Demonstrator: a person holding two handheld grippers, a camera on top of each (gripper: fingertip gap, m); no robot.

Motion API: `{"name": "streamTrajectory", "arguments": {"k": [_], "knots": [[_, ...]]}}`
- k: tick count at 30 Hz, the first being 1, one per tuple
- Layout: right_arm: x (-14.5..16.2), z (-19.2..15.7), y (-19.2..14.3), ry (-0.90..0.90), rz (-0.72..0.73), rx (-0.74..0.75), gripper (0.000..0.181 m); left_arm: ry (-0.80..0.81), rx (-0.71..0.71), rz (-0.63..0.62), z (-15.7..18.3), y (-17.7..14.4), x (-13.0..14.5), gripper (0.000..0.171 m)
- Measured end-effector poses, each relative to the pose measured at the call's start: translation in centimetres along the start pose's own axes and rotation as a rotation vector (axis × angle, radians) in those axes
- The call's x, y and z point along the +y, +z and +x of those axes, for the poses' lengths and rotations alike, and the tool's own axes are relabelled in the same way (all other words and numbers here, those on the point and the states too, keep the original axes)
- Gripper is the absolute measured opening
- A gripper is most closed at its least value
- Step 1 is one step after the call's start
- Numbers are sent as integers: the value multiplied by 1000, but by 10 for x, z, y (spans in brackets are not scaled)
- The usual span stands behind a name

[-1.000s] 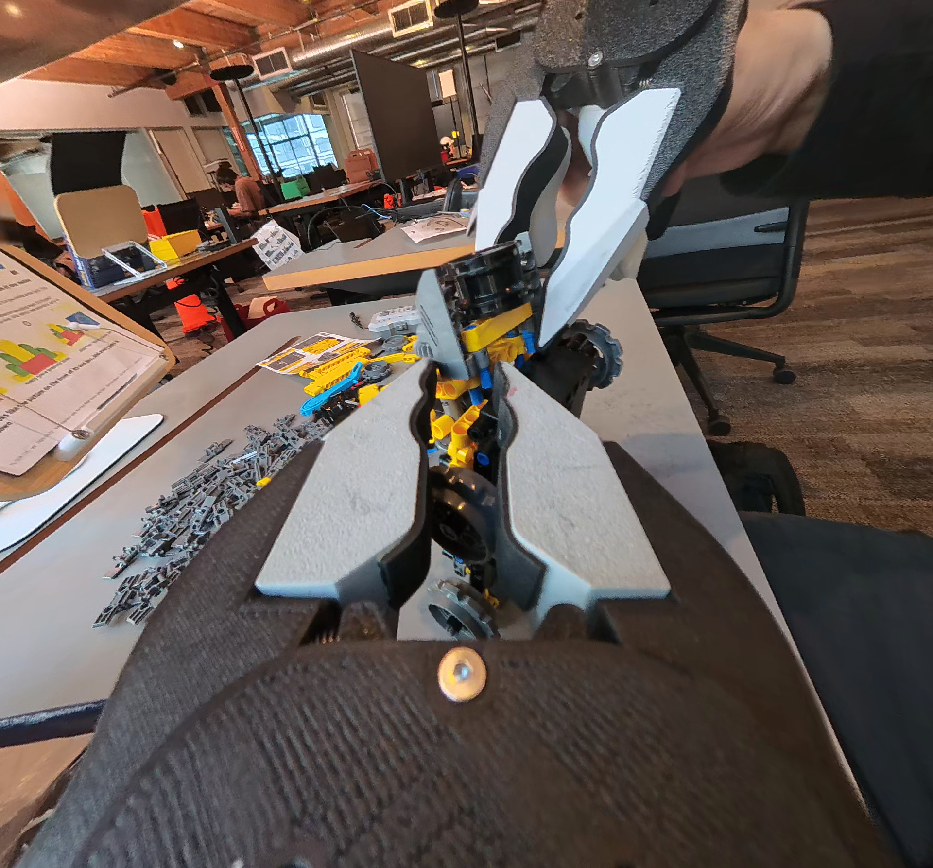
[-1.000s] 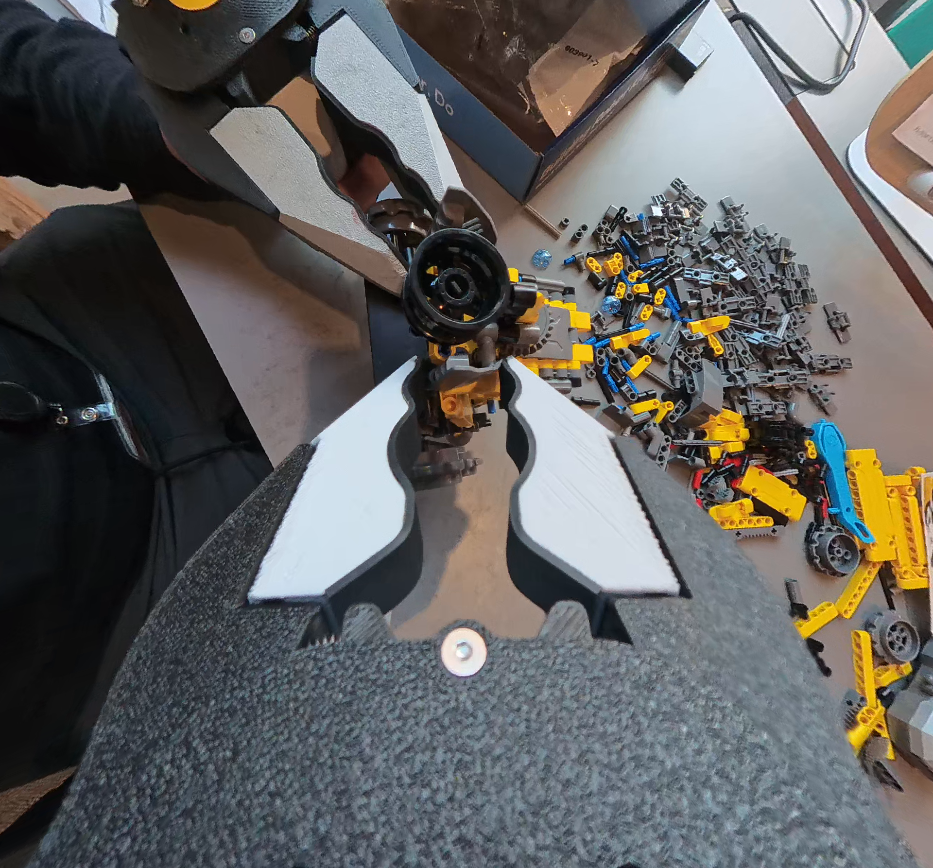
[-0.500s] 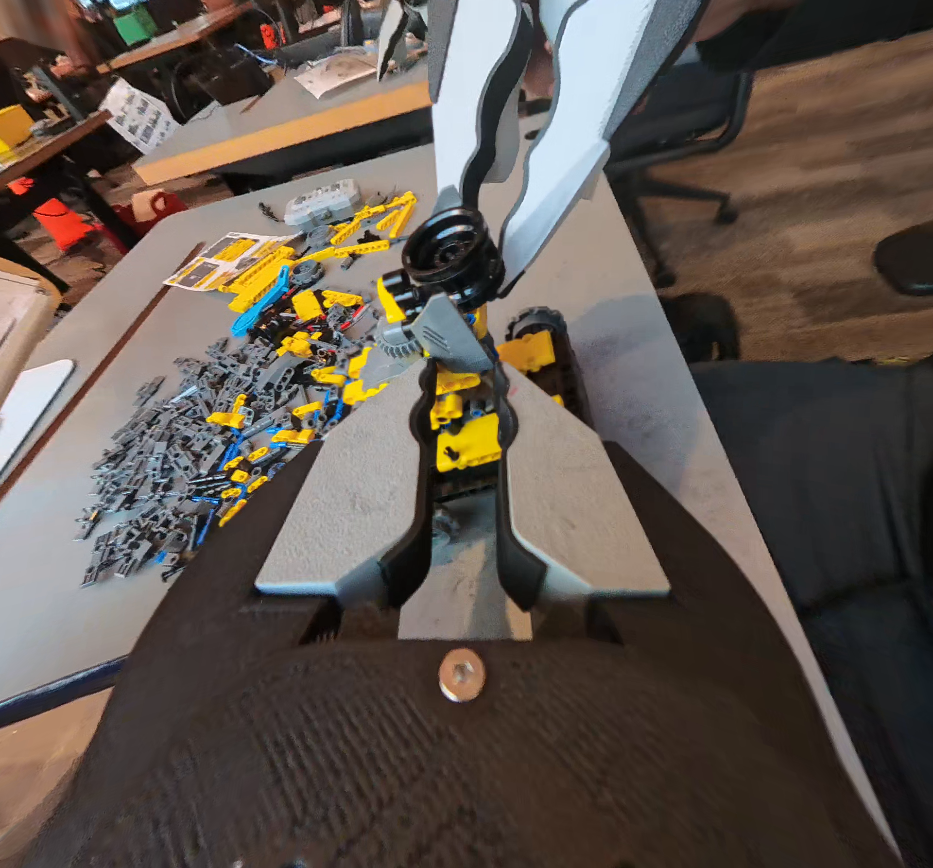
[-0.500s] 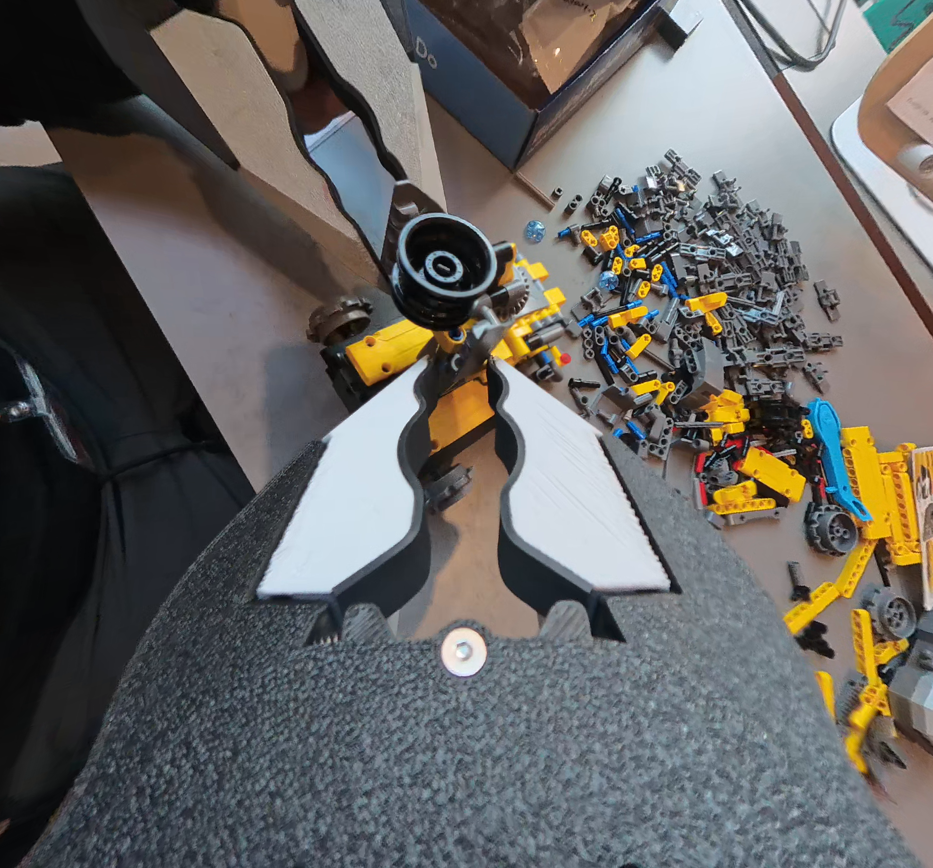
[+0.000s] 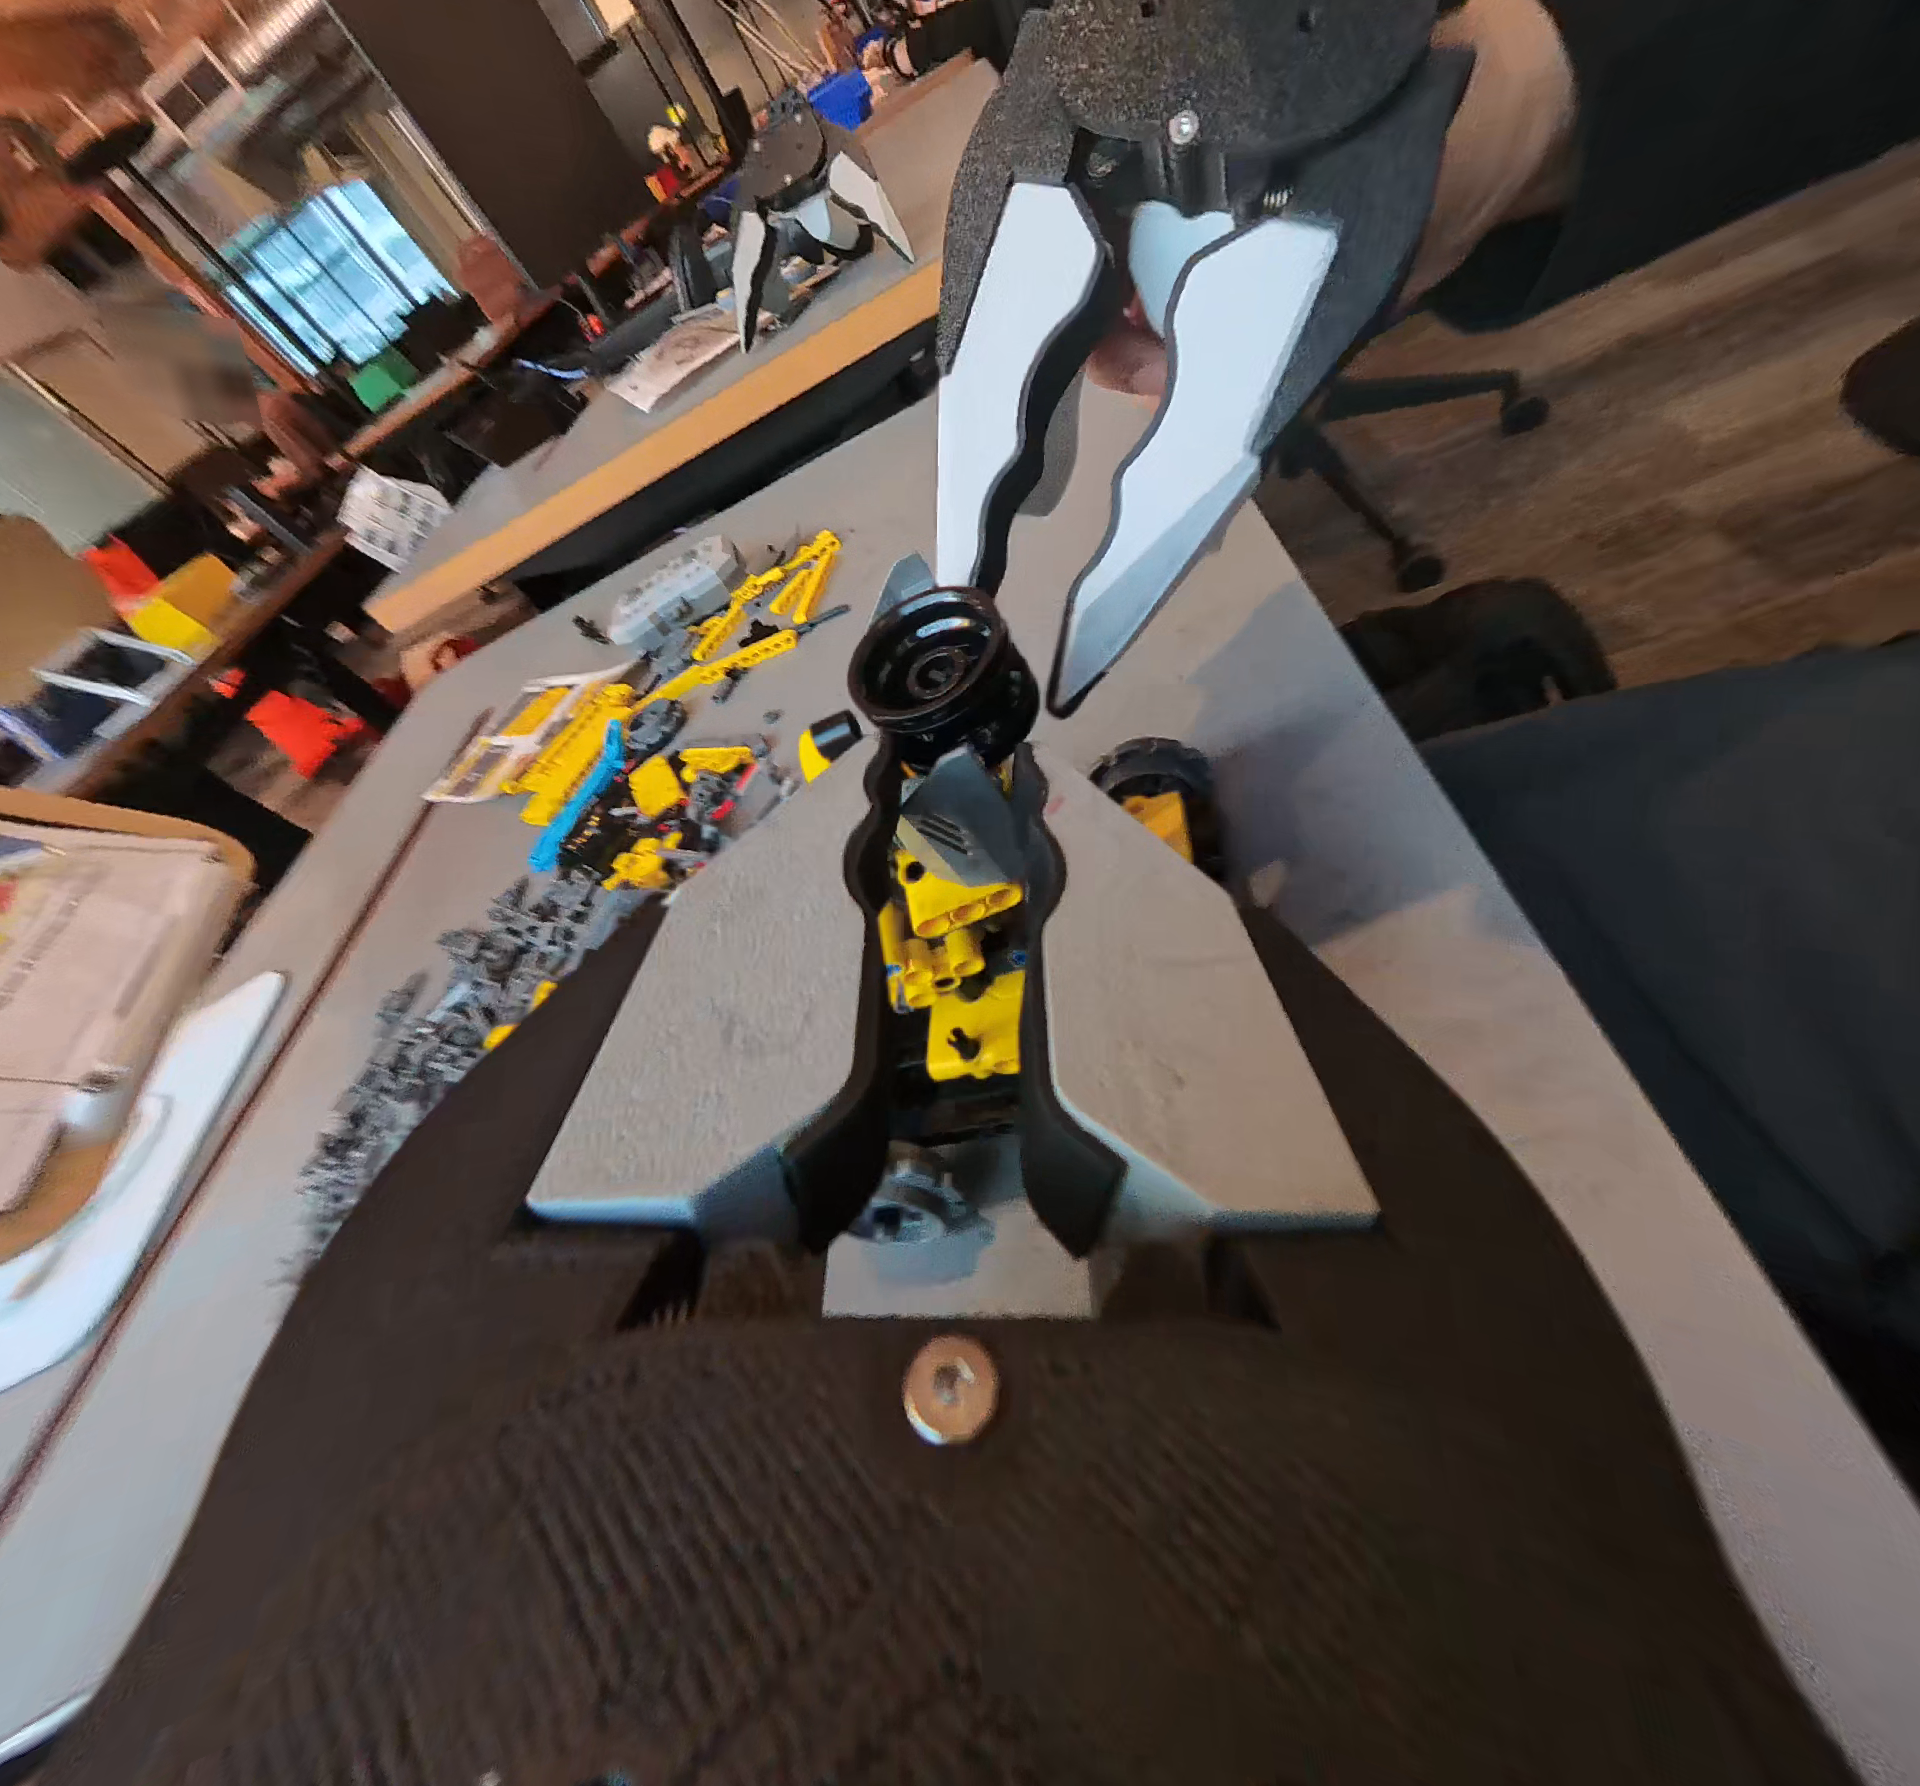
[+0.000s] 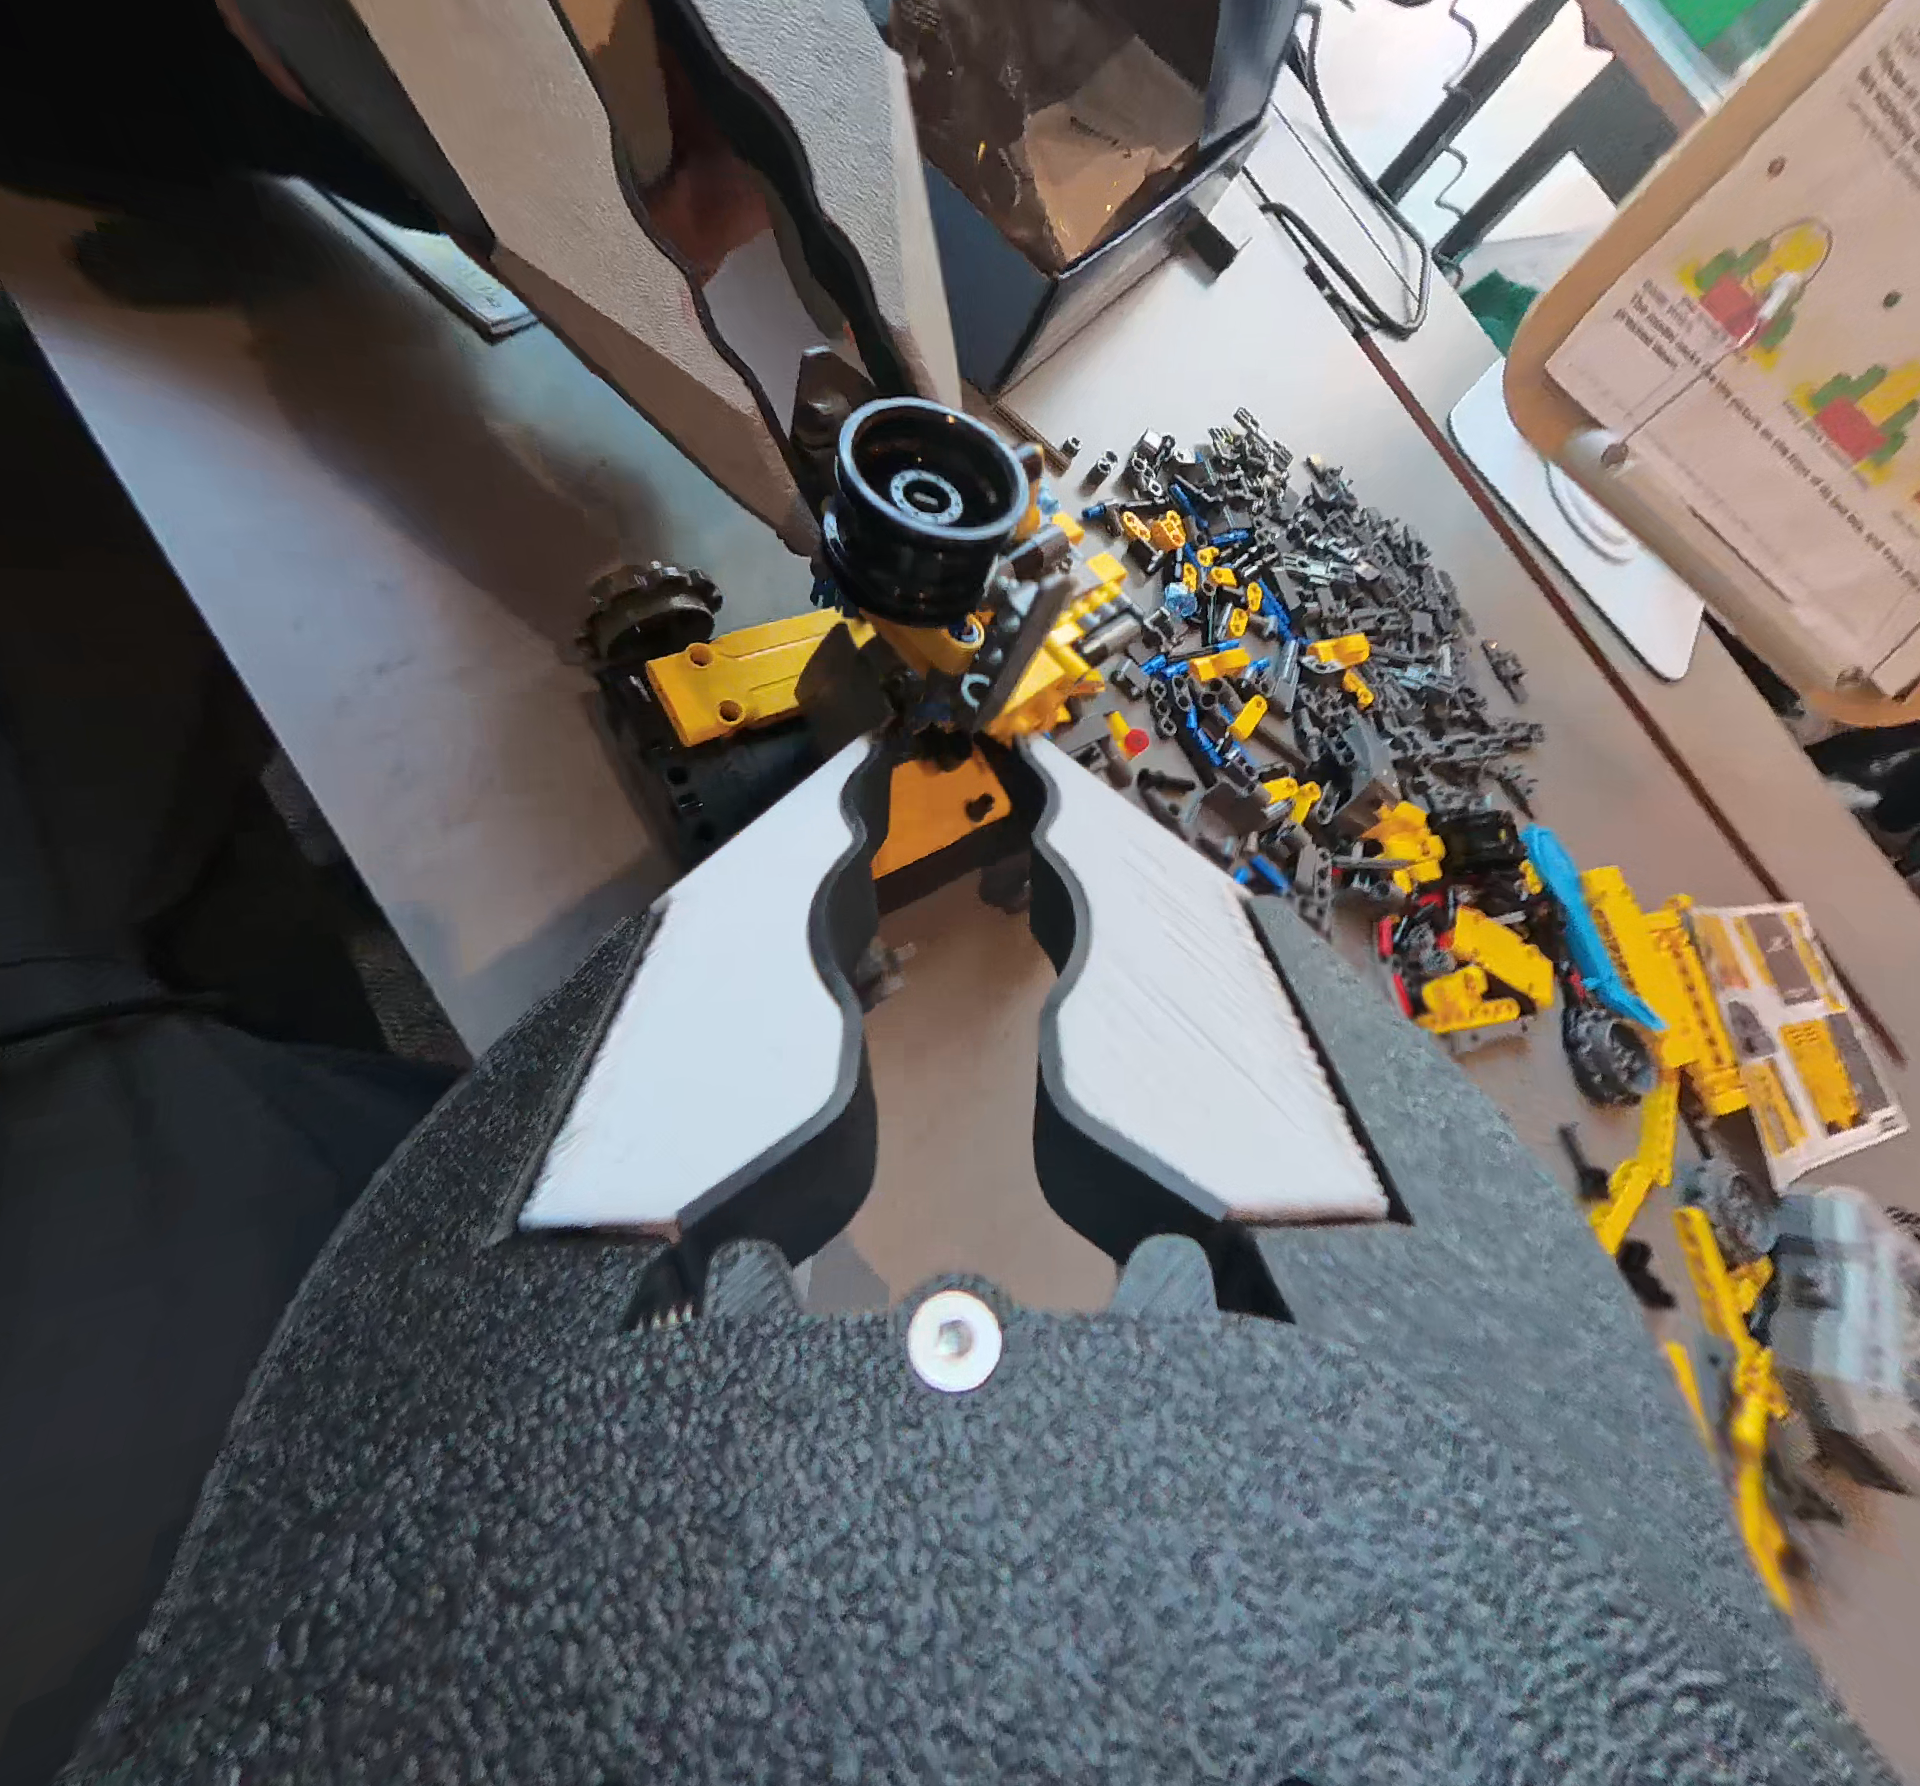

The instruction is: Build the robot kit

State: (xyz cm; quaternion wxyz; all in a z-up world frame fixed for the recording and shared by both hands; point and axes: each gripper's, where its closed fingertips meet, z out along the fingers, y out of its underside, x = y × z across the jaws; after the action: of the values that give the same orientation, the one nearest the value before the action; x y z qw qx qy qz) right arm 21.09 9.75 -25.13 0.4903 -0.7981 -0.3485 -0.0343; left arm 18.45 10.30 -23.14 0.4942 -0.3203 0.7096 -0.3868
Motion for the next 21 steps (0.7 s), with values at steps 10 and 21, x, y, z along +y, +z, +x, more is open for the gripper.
{"name": "streamTrajectory", "arguments": {"k": [10,21], "knots": [[-22,-15,-22,713,258,-36,78,581,-243,-84,8,6,-14,17],[-26,-14,-5,460,223,304,72,735,-274,-144,27,20,-10,18]]}}
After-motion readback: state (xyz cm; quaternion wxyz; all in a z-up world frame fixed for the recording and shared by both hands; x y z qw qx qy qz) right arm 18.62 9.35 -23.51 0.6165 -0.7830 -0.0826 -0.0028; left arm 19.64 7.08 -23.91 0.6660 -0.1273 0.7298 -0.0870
